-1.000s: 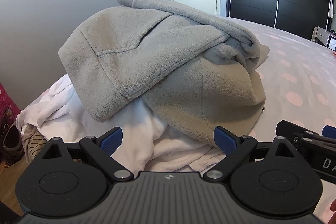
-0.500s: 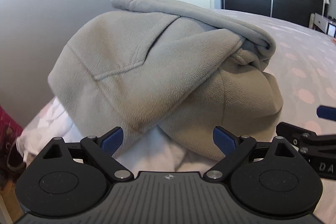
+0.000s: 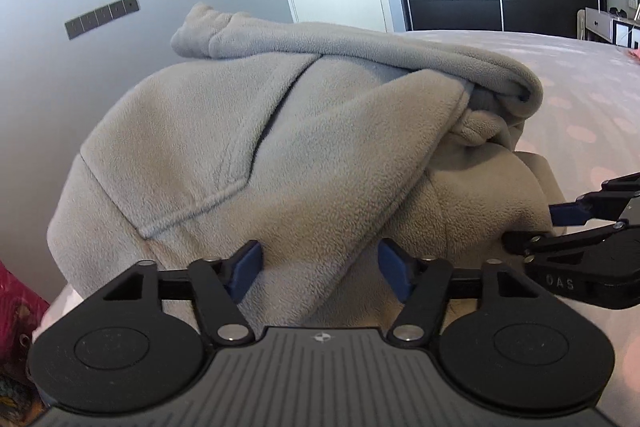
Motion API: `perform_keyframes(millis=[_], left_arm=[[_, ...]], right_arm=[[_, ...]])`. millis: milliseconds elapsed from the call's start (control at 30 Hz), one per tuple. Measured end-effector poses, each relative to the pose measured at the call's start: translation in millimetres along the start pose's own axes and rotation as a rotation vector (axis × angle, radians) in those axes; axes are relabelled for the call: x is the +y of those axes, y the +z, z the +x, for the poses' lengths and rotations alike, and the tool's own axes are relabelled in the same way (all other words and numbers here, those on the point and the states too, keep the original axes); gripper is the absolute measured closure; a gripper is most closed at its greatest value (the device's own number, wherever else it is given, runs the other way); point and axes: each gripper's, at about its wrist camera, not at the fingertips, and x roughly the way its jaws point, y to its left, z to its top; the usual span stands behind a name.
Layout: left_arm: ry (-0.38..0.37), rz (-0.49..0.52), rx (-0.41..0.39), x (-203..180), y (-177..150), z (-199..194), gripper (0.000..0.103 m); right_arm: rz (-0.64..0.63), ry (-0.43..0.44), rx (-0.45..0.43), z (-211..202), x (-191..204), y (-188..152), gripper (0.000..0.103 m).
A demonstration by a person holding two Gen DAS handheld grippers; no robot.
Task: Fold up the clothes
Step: 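Grasp the hoodie fabric with the right gripper while the left gripper grasps another edge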
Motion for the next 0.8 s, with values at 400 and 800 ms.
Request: perform_keyframes(millis=[400, 800], left_arm=[[-0.068, 0.002, -0.045, 9, 9, -32, 0.086], [-0.288, -0.011, -0.084, 14, 10, -87, 0.089]], right_arm=[[-0.029, -0.14, -0.233, -89, -6, 8, 0.098], [0.058, -0.193, -0.27, -200, -34, -39, 0.098]])
